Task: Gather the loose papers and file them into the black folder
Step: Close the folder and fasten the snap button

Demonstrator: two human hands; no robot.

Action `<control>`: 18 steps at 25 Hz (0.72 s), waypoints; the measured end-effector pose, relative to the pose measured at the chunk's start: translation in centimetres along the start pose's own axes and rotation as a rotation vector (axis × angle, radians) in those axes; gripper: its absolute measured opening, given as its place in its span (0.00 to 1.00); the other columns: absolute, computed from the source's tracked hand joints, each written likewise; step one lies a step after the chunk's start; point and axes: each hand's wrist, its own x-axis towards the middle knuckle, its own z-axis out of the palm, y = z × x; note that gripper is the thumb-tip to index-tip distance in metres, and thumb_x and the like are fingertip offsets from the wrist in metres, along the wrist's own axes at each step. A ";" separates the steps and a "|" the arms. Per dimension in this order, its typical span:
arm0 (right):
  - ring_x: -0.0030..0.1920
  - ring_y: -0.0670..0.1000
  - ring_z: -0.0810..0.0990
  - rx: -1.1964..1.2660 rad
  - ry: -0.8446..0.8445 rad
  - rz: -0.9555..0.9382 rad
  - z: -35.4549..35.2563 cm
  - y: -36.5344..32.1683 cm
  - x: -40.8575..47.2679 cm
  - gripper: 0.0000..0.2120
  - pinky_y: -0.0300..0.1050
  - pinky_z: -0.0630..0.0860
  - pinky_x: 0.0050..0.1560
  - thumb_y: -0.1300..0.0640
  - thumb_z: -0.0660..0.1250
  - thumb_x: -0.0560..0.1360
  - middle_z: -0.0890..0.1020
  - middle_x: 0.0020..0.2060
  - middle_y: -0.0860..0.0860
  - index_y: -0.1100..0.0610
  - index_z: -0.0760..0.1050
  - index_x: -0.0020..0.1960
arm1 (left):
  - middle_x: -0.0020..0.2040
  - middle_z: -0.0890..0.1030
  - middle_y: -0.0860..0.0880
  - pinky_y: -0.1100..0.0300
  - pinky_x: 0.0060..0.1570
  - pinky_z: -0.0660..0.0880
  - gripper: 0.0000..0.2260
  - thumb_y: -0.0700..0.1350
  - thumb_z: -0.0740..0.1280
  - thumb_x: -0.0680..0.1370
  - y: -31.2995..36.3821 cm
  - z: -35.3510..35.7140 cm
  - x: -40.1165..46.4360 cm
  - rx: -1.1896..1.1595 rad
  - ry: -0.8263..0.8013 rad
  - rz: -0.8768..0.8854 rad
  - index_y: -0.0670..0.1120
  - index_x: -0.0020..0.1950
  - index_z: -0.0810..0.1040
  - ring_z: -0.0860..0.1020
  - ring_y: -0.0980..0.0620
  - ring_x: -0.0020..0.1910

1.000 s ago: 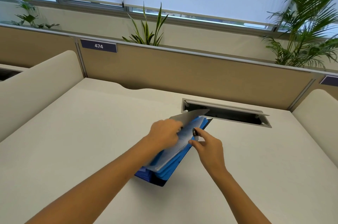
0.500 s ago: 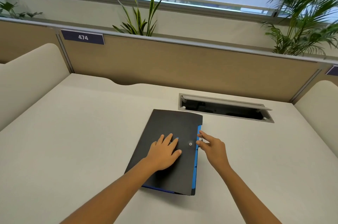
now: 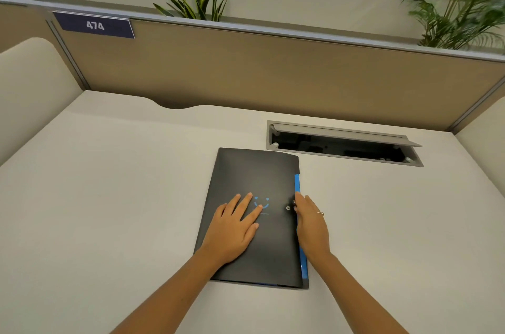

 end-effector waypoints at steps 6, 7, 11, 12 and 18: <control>0.62 0.62 0.77 -0.197 0.113 -0.170 1.1 0.1 -0.3 0.19 0.55 0.77 0.57 0.68 0.69 0.73 0.79 0.62 0.60 0.61 0.75 0.63 | 0.72 0.68 0.48 0.47 0.62 0.69 0.20 0.55 0.49 0.79 0.0 0.2 0.1 -0.013 0.011 -0.011 0.55 0.71 0.64 0.67 0.44 0.70; 0.58 0.63 0.81 -0.232 0.115 -0.184 1.1 0.2 -0.3 0.19 0.55 0.80 0.51 0.68 0.72 0.69 0.82 0.57 0.60 0.61 0.78 0.59 | 0.72 0.68 0.48 0.47 0.61 0.69 0.20 0.55 0.50 0.79 0.0 0.2 0.2 -0.017 0.013 -0.009 0.55 0.71 0.65 0.67 0.44 0.70; 0.52 0.61 0.84 -0.318 0.094 -0.229 1.5 0.7 -0.4 0.25 0.50 0.81 0.46 0.70 0.80 0.58 0.85 0.53 0.60 0.63 0.81 0.55 | 0.73 0.67 0.49 0.48 0.62 0.68 0.20 0.56 0.47 0.80 0.0 0.3 0.2 -0.023 0.003 -0.017 0.56 0.71 0.64 0.65 0.45 0.71; 0.52 0.61 0.84 -0.325 0.092 -0.245 1.6 0.8 -0.5 0.27 0.49 0.79 0.48 0.70 0.80 0.57 0.84 0.53 0.60 0.63 0.81 0.55 | 0.73 0.67 0.49 0.48 0.62 0.68 0.21 0.56 0.45 0.80 0.0 0.3 0.2 -0.027 -0.001 -0.022 0.56 0.71 0.64 0.65 0.45 0.71; 0.47 0.58 0.86 -0.432 0.059 -0.269 1.4 0.4 -0.4 0.30 0.48 0.81 0.43 0.68 0.84 0.49 0.86 0.49 0.59 0.63 0.83 0.51 | 0.73 0.68 0.49 0.47 0.62 0.69 0.23 0.57 0.41 0.80 0.0 0.4 0.2 -0.040 -0.007 -0.029 0.56 0.71 0.64 0.66 0.45 0.71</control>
